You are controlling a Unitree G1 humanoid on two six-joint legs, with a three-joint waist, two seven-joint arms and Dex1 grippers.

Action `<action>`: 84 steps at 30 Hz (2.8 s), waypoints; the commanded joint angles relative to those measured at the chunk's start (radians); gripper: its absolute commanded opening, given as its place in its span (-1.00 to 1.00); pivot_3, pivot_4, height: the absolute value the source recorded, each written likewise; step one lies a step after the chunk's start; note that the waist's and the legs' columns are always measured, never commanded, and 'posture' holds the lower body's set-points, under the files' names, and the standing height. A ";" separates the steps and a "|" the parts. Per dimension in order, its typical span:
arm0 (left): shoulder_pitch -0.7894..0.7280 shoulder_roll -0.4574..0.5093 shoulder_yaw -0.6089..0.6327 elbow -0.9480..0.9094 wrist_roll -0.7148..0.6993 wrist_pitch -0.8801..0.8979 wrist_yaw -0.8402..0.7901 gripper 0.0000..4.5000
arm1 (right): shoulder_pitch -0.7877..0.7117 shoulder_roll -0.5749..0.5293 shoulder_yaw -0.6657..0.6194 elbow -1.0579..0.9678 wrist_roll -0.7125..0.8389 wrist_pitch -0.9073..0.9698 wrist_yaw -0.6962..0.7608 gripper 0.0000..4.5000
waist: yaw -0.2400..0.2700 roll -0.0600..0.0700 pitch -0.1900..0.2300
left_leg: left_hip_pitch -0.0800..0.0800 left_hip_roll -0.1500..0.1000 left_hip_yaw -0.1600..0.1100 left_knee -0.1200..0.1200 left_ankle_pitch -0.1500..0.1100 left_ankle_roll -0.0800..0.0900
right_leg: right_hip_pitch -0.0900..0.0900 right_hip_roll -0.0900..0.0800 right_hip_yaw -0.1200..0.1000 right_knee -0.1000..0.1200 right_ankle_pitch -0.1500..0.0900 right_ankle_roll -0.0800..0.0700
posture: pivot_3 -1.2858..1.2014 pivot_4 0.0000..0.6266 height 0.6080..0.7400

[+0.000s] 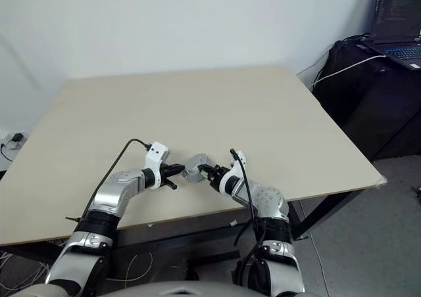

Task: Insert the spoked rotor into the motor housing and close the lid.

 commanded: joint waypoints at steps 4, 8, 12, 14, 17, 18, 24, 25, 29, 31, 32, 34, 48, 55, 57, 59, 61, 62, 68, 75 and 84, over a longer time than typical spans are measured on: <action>0.004 -0.052 0.046 -0.045 -0.061 -0.025 0.031 -1.00 | 0.032 0.092 0.020 -0.029 0.009 -0.035 -0.006 -0.21 | 0.000 0.000 0.000 | -0.001 0.000 0.000 0.000 0.000 0.000 | 0.000 0.000 0.000 0.000 0.000 0.000 | 0.03 -1.00 1.00; 0.009 -0.109 0.151 -0.108 -0.135 -0.048 0.100 -1.00 | 0.038 0.090 0.017 -0.034 0.009 -0.038 -0.010 -0.21 | 0.000 -0.001 0.001 | -0.003 0.000 0.000 0.000 0.000 0.000 | 0.000 0.000 0.000 0.001 0.000 0.000 | 0.03 -1.00 1.00; 0.027 -0.175 0.287 -0.202 -0.272 -0.068 0.154 -1.00 | 0.045 0.088 0.019 -0.039 0.012 -0.039 -0.011 -0.22 | -0.002 -0.001 0.002 | -0.005 0.000 0.000 0.001 0.000 0.000 | 0.000 0.000 0.000 0.000 0.000 0.000 | 0.03 -1.00 1.00; 0.042 -0.200 0.341 -0.252 -0.334 -0.070 0.186 -1.00 | 0.046 0.087 0.020 -0.039 0.013 -0.039 -0.011 -0.22 | -0.004 -0.001 0.002 | -0.005 0.000 0.000 0.001 0.000 0.000 | -0.001 0.000 0.000 0.000 0.000 0.000 | 0.03 -1.00 1.00; 0.080 -0.204 0.363 -0.311 -0.366 -0.064 0.217 -1.00 | 0.046 0.085 0.023 -0.037 0.015 -0.037 -0.009 -0.22 | -0.004 -0.001 0.002 | -0.005 0.000 0.000 0.000 0.000 0.001 | 0.000 0.001 0.000 0.000 0.000 0.000 | 0.03 -1.00 1.00; 0.095 -0.203 0.364 -0.328 -0.371 -0.058 0.225 -1.00 | 0.045 0.085 0.024 -0.037 0.015 -0.037 -0.008 -0.22 | -0.005 -0.001 0.002 | -0.005 0.000 0.000 0.000 0.000 0.001 | 0.000 0.001 0.000 0.000 0.000 0.000 | 0.03 -1.00 1.00; 0.216 -0.226 0.381 -0.450 -0.458 -0.003 0.278 -1.00 | 0.049 0.085 0.019 -0.041 0.022 -0.039 -0.005 -0.22 | -0.005 -0.002 0.004 | -0.005 0.000 0.000 0.002 0.001 0.001 | 0.001 0.002 0.001 0.000 0.001 0.001 | 0.03 -1.00 1.00; 0.241 -0.235 0.383 -0.470 -0.480 0.010 0.285 -1.00 | 0.049 0.085 0.016 -0.043 0.027 -0.041 -0.002 -0.22 | -0.005 -0.002 0.004 | -0.005 0.000 0.000 0.002 0.000 0.001 | 0.001 0.002 0.001 0.000 0.001 0.001 | 0.03 -1.00 1.00; 0.329 -0.296 0.408 -0.526 -0.584 0.048 0.326 -1.00 | 0.055 0.083 0.006 -0.068 0.063 -0.029 0.024 -0.22 | -0.004 -0.002 0.006 | -0.006 0.000 -0.001 0.002 0.000 0.001 | 0.000 0.001 0.001 0.000 0.001 0.001 | 0.03 -1.00 1.00; 0.384 -0.343 0.423 -0.556 -0.668 0.072 0.337 -1.00 | 0.066 0.082 0.002 -0.100 0.096 -0.012 0.046 -0.22 | -0.004 -0.002 0.009 | -0.007 0.000 -0.001 0.002 0.000 0.001 | -0.001 0.001 0.001 0.000 0.001 0.001 | 0.03 -1.00 1.00; 0.405 -0.359 0.430 -0.564 -0.706 0.083 0.337 -1.00 | 0.070 0.083 -0.001 -0.113 0.109 -0.006 0.052 -0.22 | -0.004 -0.003 0.010 | -0.008 0.000 -0.001 0.002 0.000 0.001 | -0.002 0.001 0.001 0.000 0.001 0.001 | 0.03 -1.00 1.00; 0.441 -0.384 0.435 -0.582 -0.770 0.107 0.347 -1.00 | 0.078 0.086 -0.010 -0.135 0.130 0.005 0.055 -0.22 | -0.005 -0.005 0.011 | -0.012 0.000 -0.002 0.003 0.000 0.001 | -0.005 0.002 0.001 0.000 0.001 0.001 | 0.03 -1.00 1.00; 0.575 -0.449 0.415 -0.509 -1.122 0.215 0.420 -1.00 | 0.097 0.118 0.008 -0.265 0.269 0.102 0.015 -0.22 | -0.008 -0.005 0.013 | -0.013 0.000 -0.002 0.003 0.000 0.001 | -0.006 0.003 0.001 0.000 0.000 0.000 | 0.03 -1.00 1.00; 0.587 -0.419 0.392 -0.498 -1.247 0.260 0.395 -0.59 | 0.097 0.127 0.032 -0.289 0.298 0.127 -0.011 -0.22 | -0.010 -0.005 0.013 | -0.013 0.000 -0.002 0.003 0.000 0.001 | -0.006 0.004 0.001 0.000 0.000 0.000 | 0.03 -1.00 1.00; 0.593 -0.415 0.386 -0.497 -1.271 0.267 0.385 -0.31 | 0.099 0.125 0.038 -0.289 0.307 0.138 -0.013 -0.22 | -0.011 -0.005 0.013 | -0.013 0.000 -0.002 0.003 0.000 0.001 | -0.006 0.004 0.002 0.000 0.000 0.000 | 0.03 -1.00 1.00; 0.603 -0.412 0.381 -0.496 -1.314 0.287 0.365 -0.01 | 0.102 0.124 0.046 -0.289 0.313 0.153 -0.015 -0.22 | -0.011 -0.005 0.013 | -0.013 0.000 -0.002 0.003 0.000 0.001 | -0.005 0.004 0.002 0.000 0.000 0.000 | 0.03 -1.00 1.00; 0.611 -0.412 0.377 -0.491 -1.350 0.300 0.354 0.28 | 0.103 0.121 0.050 -0.286 0.319 0.165 -0.017 -0.22 | -0.011 -0.005 0.013 | -0.013 0.000 -0.002 0.003 0.000 0.001 | -0.005 0.004 0.002 0.000 0.000 0.000 | 0.03 -1.00 1.00; 0.615 -0.412 0.376 -0.489 -1.365 0.303 0.349 0.42 | 0.104 0.120 0.052 -0.285 0.318 0.169 -0.018 -0.22 | -0.011 -0.005 0.013 | -0.013 0.000 -0.002 0.003 0.000 0.001 | -0.005 0.004 0.002 0.000 0.000 0.000 | 0.03 -1.00 1.00; 0.622 -0.404 0.366 -0.477 -1.390 0.297 0.311 0.98 | 0.103 0.112 0.057 -0.285 0.305 0.180 -0.027 -0.22 | -0.012 -0.005 0.013 | -0.013 0.000 -0.002 0.003 0.000 0.001 | -0.005 0.004 0.002 0.000 0.000 0.000 | 0.03 -1.00 1.00; 0.614 -0.417 0.370 -0.444 -1.400 0.260 0.322 0.98 | 0.107 0.110 0.060 -0.295 0.320 0.201 -0.035 -0.22 | -0.014 -0.005 0.013 | -0.013 0.000 -0.002 0.003 0.000 0.001 | -0.005 0.004 0.002 0.000 0.000 0.000 | 0.03 -1.00 1.00; 0.599 -0.404 0.358 -0.406 -1.397 0.253 0.321 0.98 | 0.110 0.118 0.064 -0.311 0.348 0.240 -0.053 -0.22 | -0.015 -0.005 0.013 | -0.012 0.000 -0.002 0.004 0.000 0.001 | -0.005 0.004 0.002 0.000 0.000 0.000 | 0.03 -1.00 1.00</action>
